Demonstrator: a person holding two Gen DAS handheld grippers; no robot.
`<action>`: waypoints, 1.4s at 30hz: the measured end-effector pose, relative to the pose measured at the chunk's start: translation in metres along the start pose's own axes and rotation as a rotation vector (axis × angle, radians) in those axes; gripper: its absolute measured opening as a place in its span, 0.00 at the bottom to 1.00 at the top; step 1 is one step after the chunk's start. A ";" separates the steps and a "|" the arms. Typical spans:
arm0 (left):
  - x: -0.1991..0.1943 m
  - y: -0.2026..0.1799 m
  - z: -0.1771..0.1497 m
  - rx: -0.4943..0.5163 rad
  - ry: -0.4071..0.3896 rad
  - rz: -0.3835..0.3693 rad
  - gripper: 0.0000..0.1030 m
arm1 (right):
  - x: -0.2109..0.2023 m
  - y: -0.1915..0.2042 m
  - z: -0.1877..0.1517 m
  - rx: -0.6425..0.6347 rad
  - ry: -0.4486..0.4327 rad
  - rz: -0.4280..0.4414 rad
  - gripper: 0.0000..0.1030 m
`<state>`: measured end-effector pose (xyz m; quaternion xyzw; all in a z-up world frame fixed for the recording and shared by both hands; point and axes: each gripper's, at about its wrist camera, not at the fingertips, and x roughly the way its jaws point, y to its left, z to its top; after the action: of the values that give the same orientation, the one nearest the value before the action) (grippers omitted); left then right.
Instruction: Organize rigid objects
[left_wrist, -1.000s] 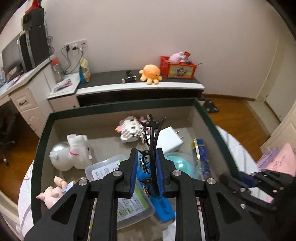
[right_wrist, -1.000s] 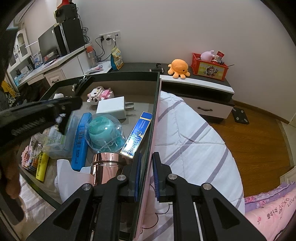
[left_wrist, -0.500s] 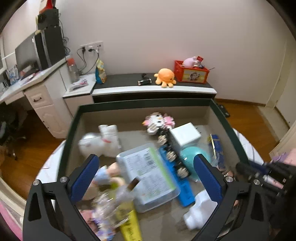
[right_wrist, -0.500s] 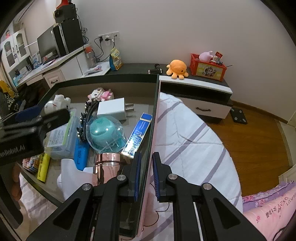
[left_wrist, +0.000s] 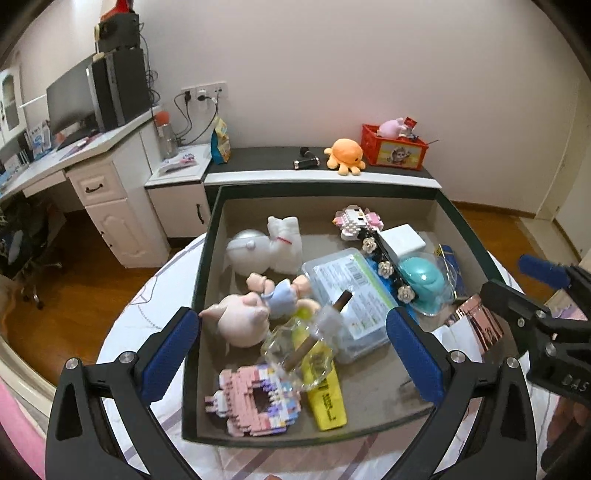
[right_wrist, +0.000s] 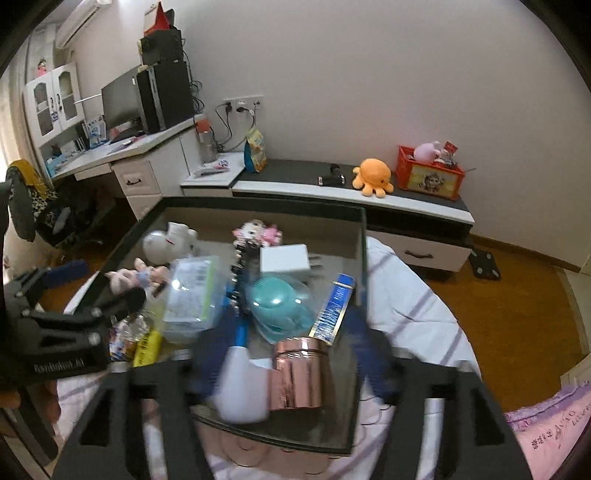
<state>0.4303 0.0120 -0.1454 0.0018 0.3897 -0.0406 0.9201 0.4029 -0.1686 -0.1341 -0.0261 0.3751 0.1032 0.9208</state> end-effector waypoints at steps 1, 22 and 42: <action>-0.002 0.001 -0.002 0.003 -0.001 0.003 1.00 | 0.000 0.003 0.000 -0.007 -0.009 -0.014 0.84; -0.052 0.009 -0.014 0.007 -0.105 0.027 1.00 | -0.033 0.035 -0.006 -0.013 -0.050 -0.030 1.00; -0.244 -0.006 -0.084 0.022 -0.511 0.097 1.00 | -0.204 0.077 -0.069 -0.017 -0.378 -0.052 1.00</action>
<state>0.2003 0.0265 -0.0291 0.0200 0.1434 0.0001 0.9895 0.1975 -0.1371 -0.0398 -0.0236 0.1937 0.0856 0.9770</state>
